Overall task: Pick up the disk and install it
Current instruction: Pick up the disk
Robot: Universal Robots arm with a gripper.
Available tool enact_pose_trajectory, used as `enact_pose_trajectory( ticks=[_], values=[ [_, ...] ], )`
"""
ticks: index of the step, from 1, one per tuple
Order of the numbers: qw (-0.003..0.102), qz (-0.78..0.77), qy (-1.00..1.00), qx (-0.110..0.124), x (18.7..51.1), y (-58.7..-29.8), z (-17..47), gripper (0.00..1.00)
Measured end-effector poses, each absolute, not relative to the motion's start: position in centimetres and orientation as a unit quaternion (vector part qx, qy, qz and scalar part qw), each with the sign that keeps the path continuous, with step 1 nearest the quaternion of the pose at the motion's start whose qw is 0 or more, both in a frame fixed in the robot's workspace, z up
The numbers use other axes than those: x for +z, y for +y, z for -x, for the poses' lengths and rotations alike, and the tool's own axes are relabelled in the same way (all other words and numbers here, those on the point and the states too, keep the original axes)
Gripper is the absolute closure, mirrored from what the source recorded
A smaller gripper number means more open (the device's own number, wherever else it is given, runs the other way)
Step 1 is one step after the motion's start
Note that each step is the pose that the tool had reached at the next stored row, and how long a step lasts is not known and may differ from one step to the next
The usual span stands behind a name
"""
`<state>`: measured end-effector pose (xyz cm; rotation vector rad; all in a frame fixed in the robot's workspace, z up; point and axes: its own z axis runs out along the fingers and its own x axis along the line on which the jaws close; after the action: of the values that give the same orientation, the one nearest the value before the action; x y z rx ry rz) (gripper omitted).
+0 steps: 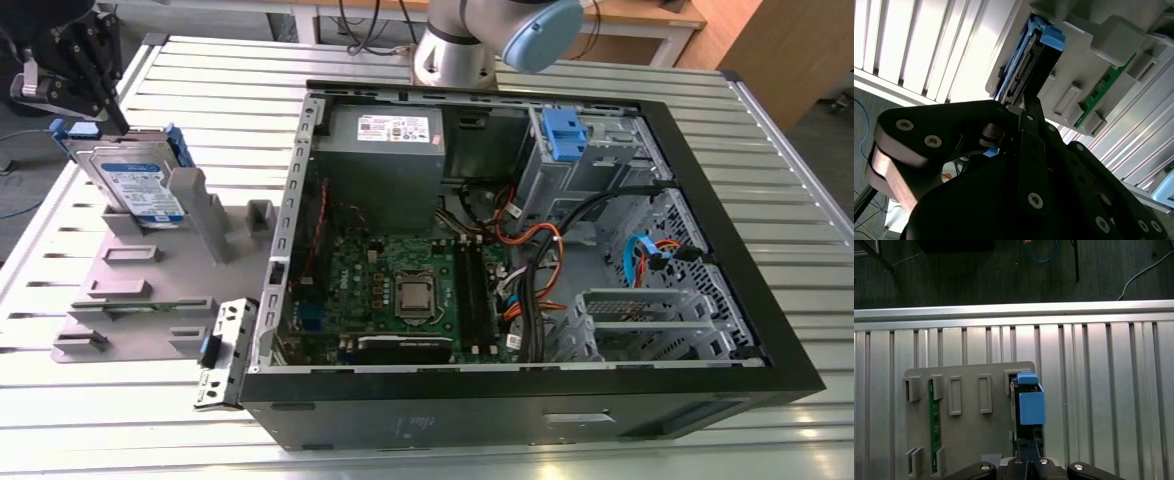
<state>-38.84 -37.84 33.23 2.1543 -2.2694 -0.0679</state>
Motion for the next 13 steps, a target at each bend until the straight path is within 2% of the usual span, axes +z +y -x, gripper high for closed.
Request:
enact_pose_trajectory(
  ticks=[5,6,7,9,10,12,13],
  values=[
    [0.006,-0.688,-0.725,-0.022,33.23,-37.85,38.84,0.89],
    [0.006,-0.688,-0.725,-0.022,33.23,-37.85,38.84,0.83],
    [0.006,-0.688,-0.725,-0.022,33.22,-37.85,38.84,0.83],
    [0.006,-0.688,-0.725,-0.022,33.22,-37.84,38.84,0.71],
    [0.006,-0.688,-0.725,-0.022,33.22,-37.85,38.84,0.71],
    [0.006,-0.688,-0.725,-0.022,33.21,-37.85,38.84,0.59],
    [0.006,-0.688,-0.725,-0.022,33.21,-37.85,38.84,0.59]
  ],
)
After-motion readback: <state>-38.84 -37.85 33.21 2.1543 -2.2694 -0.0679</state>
